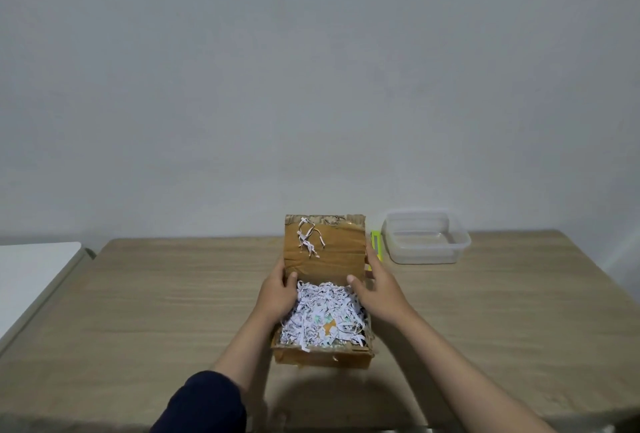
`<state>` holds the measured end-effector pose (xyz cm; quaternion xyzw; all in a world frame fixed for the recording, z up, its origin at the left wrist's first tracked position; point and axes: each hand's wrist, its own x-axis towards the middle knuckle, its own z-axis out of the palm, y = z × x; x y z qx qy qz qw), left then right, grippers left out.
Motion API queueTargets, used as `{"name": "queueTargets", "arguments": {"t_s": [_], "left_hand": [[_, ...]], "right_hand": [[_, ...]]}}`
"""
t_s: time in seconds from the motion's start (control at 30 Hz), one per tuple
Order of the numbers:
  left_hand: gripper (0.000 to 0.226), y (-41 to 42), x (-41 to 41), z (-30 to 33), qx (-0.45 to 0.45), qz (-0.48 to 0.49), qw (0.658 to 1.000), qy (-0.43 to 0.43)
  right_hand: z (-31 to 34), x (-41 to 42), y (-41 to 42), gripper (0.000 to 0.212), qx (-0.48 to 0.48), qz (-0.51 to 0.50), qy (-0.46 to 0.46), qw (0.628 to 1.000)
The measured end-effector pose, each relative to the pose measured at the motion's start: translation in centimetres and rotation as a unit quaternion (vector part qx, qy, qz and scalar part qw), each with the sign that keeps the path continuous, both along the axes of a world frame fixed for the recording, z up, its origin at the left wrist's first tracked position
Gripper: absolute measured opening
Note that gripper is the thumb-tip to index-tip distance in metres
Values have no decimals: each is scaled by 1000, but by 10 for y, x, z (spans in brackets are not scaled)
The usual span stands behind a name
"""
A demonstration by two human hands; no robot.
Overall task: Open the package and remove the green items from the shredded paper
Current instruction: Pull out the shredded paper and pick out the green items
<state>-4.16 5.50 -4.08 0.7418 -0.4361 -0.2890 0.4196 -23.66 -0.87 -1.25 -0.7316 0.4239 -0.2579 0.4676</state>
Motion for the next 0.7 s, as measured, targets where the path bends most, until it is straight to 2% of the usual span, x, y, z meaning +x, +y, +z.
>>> {"name": "queueTargets", "arguments": {"t_s": [0.13,0.23,0.37,0.53,0.7], "left_hand": [[74,5,-7,-14,27,4,1000,-14],[84,14,-9,-31,42,19,999,-15],[82,25,-13,-41,35,0,999,-17],[75,31,-9,-32,77,-64,995,-21],[62,47,-25,-5,68,-51,994,-62]], "right_hand": [[-20,4,-6,96,7,12,31,999],[-25,7,6,98,-20,7,55,998],[-37,8,19,98,-41,-5,82,996],[-40,3,24,90,-33,21,109,993],[-23,-5,28,79,-51,35,134,989]]}}
